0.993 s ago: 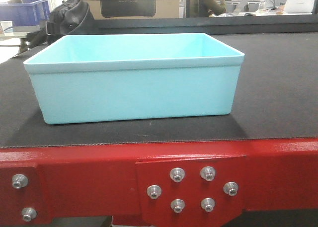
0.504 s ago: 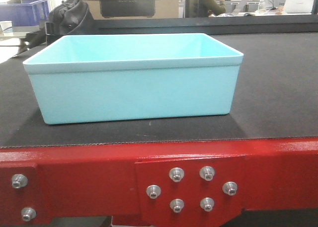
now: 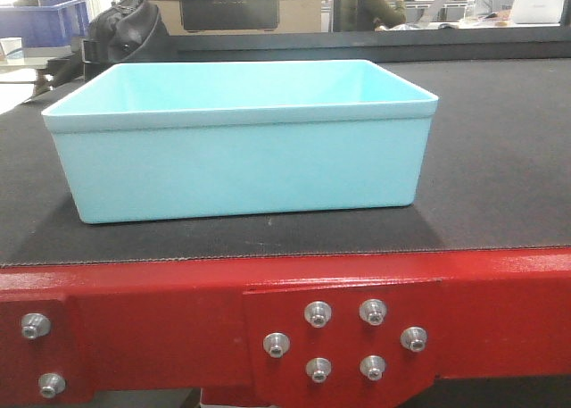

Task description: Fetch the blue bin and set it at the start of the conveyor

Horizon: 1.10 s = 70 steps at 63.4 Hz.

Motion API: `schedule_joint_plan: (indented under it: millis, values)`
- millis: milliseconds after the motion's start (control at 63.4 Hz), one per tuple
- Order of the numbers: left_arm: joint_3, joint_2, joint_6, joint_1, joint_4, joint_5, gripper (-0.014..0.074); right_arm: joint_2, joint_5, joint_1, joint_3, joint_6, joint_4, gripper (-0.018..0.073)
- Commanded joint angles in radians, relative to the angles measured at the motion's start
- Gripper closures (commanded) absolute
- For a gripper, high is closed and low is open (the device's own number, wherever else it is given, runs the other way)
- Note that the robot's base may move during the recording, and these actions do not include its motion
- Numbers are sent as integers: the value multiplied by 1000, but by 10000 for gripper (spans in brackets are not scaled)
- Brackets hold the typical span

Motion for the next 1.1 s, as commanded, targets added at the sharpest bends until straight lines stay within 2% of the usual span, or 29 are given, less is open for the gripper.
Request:
schedule_joint_plan:
  millis: [0, 95, 236, 1088]
  values:
    - [1, -7, 2, -6, 6, -12, 707, -76, -13, -6, 50, -8, 7, 726]
    - [1, -7, 2, -6, 6, -12, 707, -154, -13, -13, 85, -8, 17, 726]
    - [1, -7, 2, -6, 6, -12, 707, -155, 38, -45, 85, -8, 42, 726]
    - [1, -7, 2, -6, 6, -12, 707, -155, 34, -44, 85, -8, 42, 726]
